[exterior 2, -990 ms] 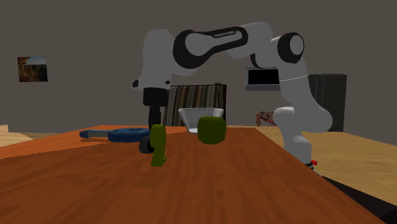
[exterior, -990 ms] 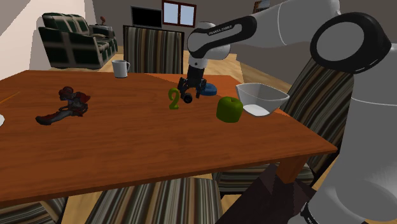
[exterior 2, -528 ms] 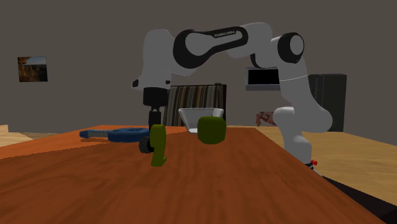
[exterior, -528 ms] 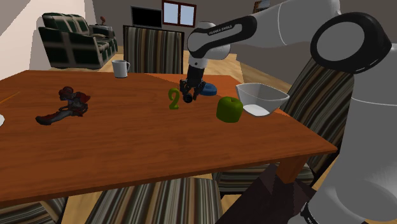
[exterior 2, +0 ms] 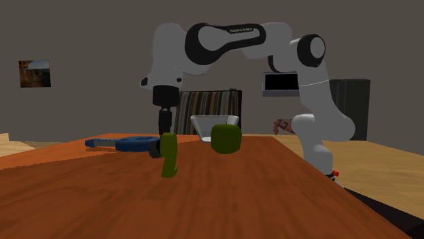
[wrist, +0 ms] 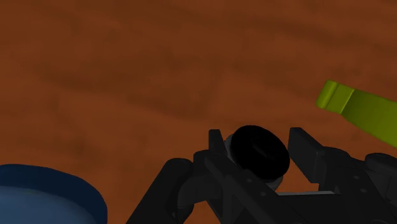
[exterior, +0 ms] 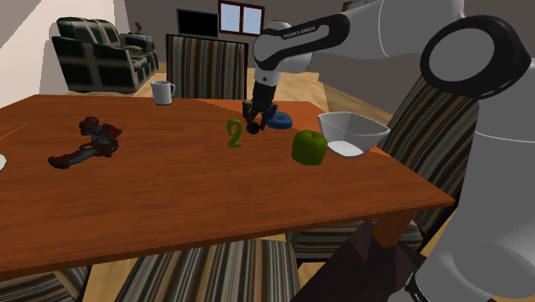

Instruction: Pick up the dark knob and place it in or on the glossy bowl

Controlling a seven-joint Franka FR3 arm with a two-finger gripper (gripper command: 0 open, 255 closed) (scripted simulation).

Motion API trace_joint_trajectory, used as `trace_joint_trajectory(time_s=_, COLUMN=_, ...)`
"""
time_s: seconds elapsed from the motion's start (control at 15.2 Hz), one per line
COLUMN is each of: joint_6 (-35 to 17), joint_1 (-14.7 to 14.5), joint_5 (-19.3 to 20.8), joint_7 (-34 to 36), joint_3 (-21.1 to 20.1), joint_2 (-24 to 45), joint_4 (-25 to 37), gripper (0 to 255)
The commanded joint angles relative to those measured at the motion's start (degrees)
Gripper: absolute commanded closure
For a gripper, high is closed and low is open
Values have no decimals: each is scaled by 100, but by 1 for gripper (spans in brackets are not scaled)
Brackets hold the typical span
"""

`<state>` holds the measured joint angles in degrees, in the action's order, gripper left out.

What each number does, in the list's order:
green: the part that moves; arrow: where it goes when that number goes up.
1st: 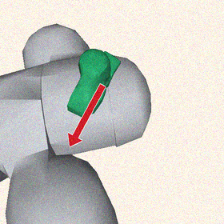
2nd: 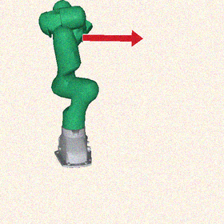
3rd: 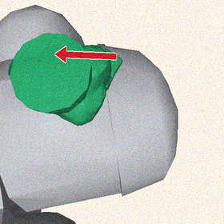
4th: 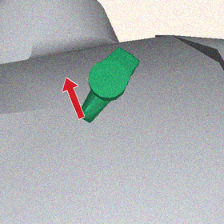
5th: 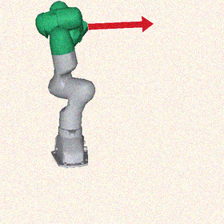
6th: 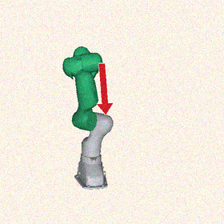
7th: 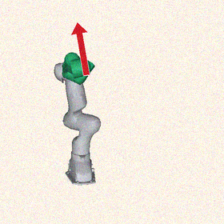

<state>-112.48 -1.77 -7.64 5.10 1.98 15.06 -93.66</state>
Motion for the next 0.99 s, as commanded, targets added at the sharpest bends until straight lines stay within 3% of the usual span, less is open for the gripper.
trace_joint_trajectory(time_s=0.0, joint_6=135, joint_1=4, joint_5=6, joint_7=12, joint_3=3, joint_2=-21, joint_4=113, gripper=255)
trace_joint_trajectory(time_s=0.92, joint_6=1207, joint_1=22, joint_5=41, joint_7=129, joint_3=13, joint_2=-18, joint_4=1193, gripper=255)
